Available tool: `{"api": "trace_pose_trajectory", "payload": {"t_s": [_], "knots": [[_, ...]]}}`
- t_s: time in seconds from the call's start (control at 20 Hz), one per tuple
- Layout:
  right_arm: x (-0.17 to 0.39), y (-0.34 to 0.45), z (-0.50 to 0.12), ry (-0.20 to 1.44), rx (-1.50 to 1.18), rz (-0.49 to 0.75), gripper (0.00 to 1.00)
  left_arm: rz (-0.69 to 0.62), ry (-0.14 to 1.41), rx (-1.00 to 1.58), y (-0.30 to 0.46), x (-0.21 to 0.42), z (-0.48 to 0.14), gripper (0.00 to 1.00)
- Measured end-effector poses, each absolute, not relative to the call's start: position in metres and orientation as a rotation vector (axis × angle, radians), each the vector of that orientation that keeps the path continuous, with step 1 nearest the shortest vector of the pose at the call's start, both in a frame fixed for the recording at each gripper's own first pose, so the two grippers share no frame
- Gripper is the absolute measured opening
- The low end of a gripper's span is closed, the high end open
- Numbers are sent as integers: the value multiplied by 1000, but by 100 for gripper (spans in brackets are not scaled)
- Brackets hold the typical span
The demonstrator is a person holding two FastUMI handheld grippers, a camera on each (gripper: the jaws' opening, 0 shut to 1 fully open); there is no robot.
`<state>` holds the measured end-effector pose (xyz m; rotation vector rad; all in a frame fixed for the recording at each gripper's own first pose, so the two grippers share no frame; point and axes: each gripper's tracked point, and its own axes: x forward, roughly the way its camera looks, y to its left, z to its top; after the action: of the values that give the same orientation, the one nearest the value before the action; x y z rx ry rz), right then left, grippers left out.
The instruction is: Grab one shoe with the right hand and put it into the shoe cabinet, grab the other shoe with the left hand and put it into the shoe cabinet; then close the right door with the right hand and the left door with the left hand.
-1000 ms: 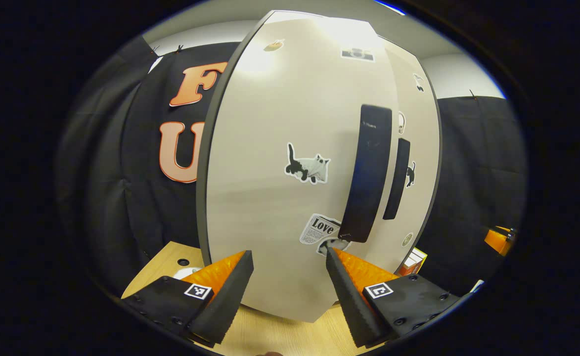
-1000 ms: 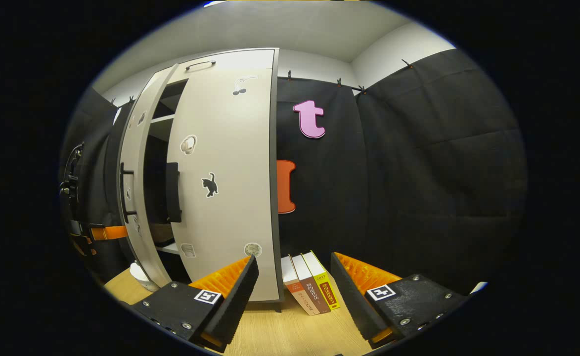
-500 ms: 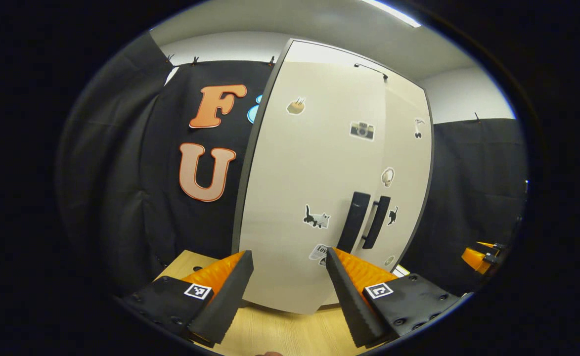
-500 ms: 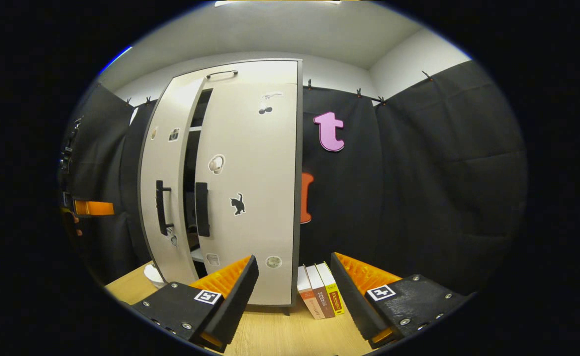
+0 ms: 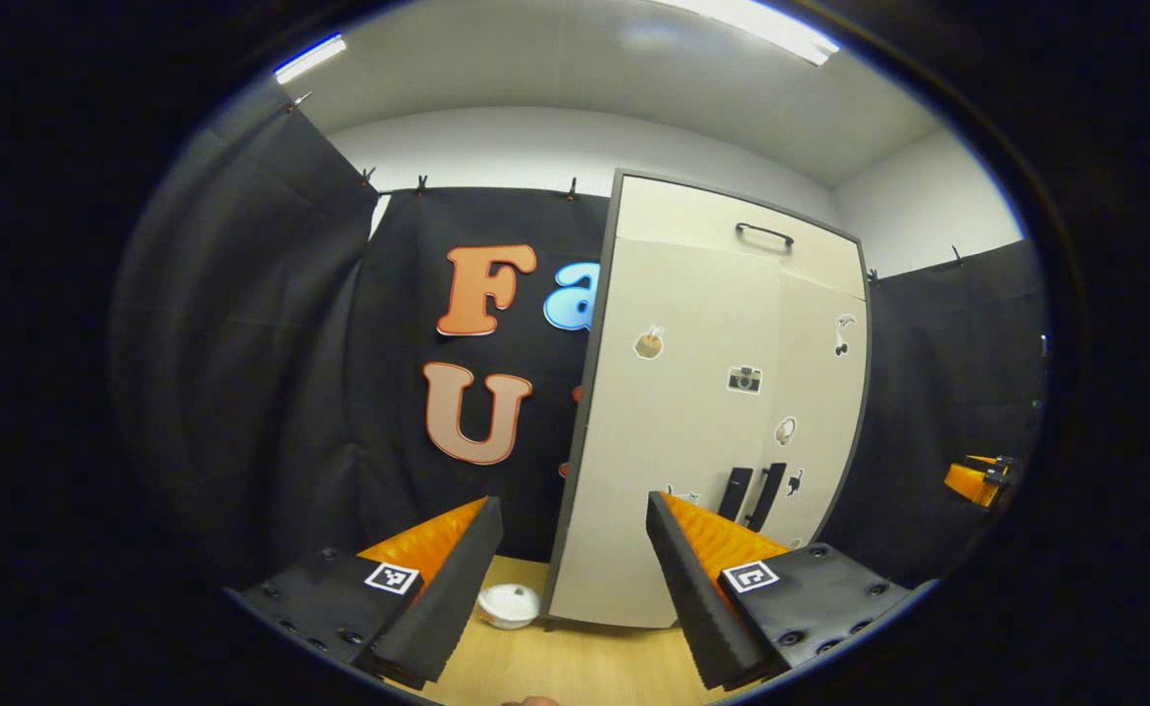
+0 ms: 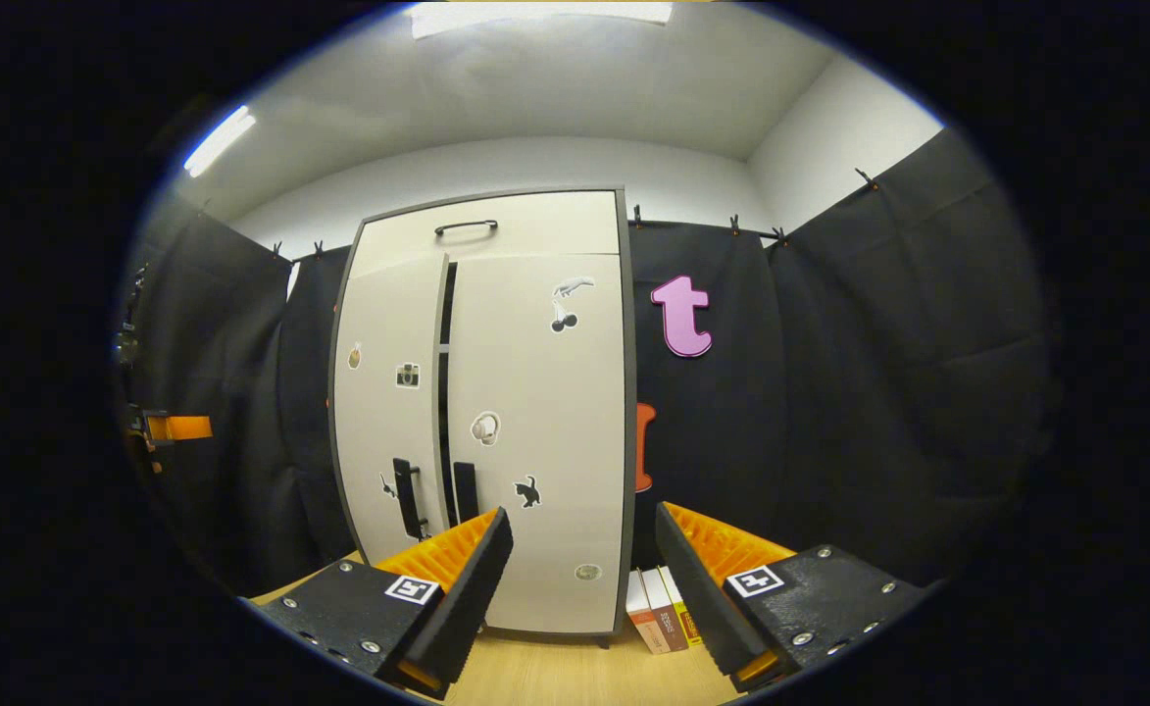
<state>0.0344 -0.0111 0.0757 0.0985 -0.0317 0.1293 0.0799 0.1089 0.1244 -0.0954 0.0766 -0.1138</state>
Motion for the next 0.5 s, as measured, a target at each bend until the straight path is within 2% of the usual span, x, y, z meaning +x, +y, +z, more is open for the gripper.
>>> {"api": "trace_pose_trajectory", "payload": {"t_s": [0.25,0.35,0.45,0.5], "knots": [[38,-27,92,-45,122,98,91,-14,38,-38,164,58,149,96],[39,-26,99,-60,115,103,91,10,27,-53,176,52,154,94],[40,-26,105,-79,108,108,91,29,18,-63,184,50,158,96],[42,-27,105,-81,104,108,91,39,13,-63,188,51,162,94]]}}
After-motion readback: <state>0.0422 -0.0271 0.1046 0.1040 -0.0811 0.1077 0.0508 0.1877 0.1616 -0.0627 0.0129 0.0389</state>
